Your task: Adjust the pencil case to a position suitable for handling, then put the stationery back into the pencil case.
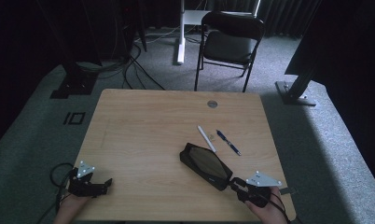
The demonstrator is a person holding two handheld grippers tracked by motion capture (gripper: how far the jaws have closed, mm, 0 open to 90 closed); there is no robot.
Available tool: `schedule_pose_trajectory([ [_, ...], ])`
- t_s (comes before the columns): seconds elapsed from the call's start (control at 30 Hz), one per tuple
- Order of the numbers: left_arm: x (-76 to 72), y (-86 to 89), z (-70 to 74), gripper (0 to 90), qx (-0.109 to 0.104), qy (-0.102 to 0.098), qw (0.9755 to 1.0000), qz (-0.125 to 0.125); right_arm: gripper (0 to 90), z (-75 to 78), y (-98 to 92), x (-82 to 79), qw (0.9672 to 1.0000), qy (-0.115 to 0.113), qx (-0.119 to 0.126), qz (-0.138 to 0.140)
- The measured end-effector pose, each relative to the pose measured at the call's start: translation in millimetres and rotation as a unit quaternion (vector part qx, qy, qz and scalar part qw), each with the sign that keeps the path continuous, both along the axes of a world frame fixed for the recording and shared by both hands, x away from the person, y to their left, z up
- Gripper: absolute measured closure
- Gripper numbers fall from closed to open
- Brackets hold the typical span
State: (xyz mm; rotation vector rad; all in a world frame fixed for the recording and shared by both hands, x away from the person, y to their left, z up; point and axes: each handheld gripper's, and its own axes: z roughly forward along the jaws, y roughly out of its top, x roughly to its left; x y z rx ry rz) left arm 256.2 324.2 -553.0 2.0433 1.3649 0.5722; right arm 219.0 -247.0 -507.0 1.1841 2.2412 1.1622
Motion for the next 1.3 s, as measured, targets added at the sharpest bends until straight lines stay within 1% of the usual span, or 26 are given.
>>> schedule_pose_trajectory([
  [0.13,0.0,0.0,0.0,0.3,0.0,0.0,1.0,0.0,64.3,4.8,-3.2,1.2,1.0,-0.002,0.002,-0.003],
  [0.3,0.0,0.0,0.0,0.3,0.0,0.0,1.0,0.0,63.1,13.6,-8.9,1.6,0.9997,-0.011,0.021,-0.004],
  [0.37,0.0,0.0,0.0,0.4,0.0,0.0,1.0,0.0,63.1,16.7,-9.8,1.8,0.9997,-0.013,0.022,-0.005],
  [0.4,0.0,0.0,0.0,0.4,0.0,0.0,1.0,0.0,63.1,18.9,-10.1,2.0,0.9996,-0.019,0.022,-0.007],
  [0.43,0.0,0.0,0.0,0.4,0.0,0.0,1.0,0.0,62.3,20.2,-10.2,2.0,0.9995,-0.021,0.021,-0.007],
  [0.5,0.0,0.0,0.0,0.3,0.0,0.0,1.0,0.0,60.1,23.7,-10.5,2.5,0.9992,-0.023,0.031,-0.005],
  [0.6,0.0,0.0,0.0,0.3,0.0,0.0,1.0,0.0,57.8,28.1,-10.4,4.2,0.9988,-0.032,0.036,-0.003],
  [0.77,0.0,0.0,0.0,0.4,0.0,0.0,1.0,0.0,55.5,37.1,-8.4,9.6,0.9982,-0.051,0.031,0.001],
  [0.83,0.0,0.0,0.0,0.3,0.0,0.0,1.0,0.0,54.4,40.7,-7.6,12.0,0.9978,-0.057,0.034,0.002],
  [0.9,0.0,0.0,0.0,0.3,0.0,0.0,1.0,0.0,52.4,45.0,-7.1,16.4,0.9971,-0.068,0.035,0.002],
  [1.03,0.0,0.0,0.0,0.3,0.0,0.0,1.0,0.0,51.1,50.9,-7.8,27.1,0.9958,-0.079,0.045,-0.003],
  [1.2,0.0,0.0,0.0,0.3,0.0,0.0,1.0,0.0,48.4,54.3,-8.5,42.5,0.995,-0.084,0.054,-0.005],
  [1.23,0.0,0.0,0.0,0.3,0.0,0.0,1.0,0.0,48.4,54.3,-8.5,42.5,0.995,-0.084,0.054,-0.005],
  [1.27,0.0,-0.1,-0.1,0.3,-0.001,-0.001,1.0,0.0,47.9,54.5,-8.9,45.9,0.9947,-0.086,0.057,-0.006],
  [1.3,0.0,-0.1,-0.1,0.4,-0.001,-0.001,1.0,0.001,46.6,54.0,-9.9,53.1,0.9938,-0.092,0.061,-0.006],
])
